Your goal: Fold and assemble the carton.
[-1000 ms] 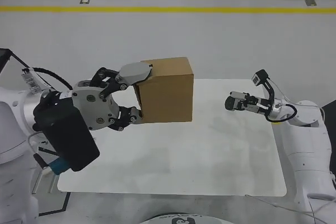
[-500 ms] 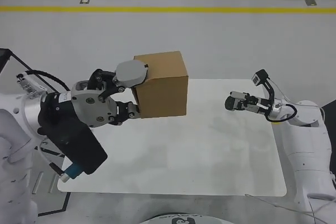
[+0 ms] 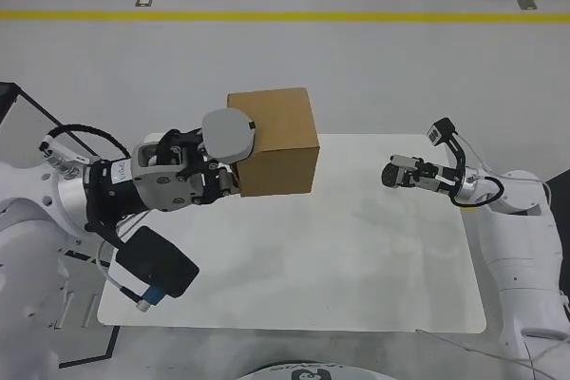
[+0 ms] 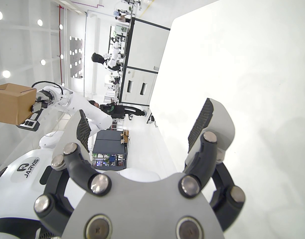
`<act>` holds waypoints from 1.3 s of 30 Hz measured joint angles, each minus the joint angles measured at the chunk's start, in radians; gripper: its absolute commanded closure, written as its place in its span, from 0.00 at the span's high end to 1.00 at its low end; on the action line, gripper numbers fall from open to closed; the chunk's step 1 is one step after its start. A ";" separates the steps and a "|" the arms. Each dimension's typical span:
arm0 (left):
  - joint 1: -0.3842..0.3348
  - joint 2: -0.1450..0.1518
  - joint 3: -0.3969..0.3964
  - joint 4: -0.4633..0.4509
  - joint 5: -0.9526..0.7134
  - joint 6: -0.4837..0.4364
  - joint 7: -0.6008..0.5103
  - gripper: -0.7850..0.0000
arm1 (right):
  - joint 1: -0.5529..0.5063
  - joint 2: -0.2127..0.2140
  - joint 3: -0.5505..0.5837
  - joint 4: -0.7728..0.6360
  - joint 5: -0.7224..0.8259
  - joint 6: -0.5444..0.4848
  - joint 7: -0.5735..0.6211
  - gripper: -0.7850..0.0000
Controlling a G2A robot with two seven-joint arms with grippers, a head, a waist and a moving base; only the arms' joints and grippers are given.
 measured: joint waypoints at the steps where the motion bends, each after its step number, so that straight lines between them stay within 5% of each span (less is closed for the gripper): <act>1: 0.003 0.000 0.000 -0.004 0.008 0.012 -0.008 0.00 | 0.000 0.000 0.000 0.000 0.000 0.000 0.000 1.00; 9: 0.031 0.009 -0.007 -0.022 0.197 0.239 0.051 0.00 | 0.000 0.000 0.000 0.000 0.000 0.000 0.000 1.00; 18: 0.071 0.019 -0.007 -0.015 0.331 0.387 0.136 0.00 | 0.000 0.000 0.000 0.000 0.000 0.000 0.000 1.00; 24: 0.102 0.015 -0.012 0.014 0.163 0.329 0.090 0.00 | 0.000 0.000 0.000 0.000 0.000 0.000 0.000 1.00; 34: 0.135 0.000 -0.039 0.033 -0.355 0.144 -0.190 0.00 | 0.000 0.000 0.000 0.000 0.000 0.000 0.000 1.00; 39: 0.134 0.001 -0.042 0.024 -0.436 0.093 -0.269 0.00 | 0.000 0.000 0.000 0.000 0.000 0.000 0.000 1.00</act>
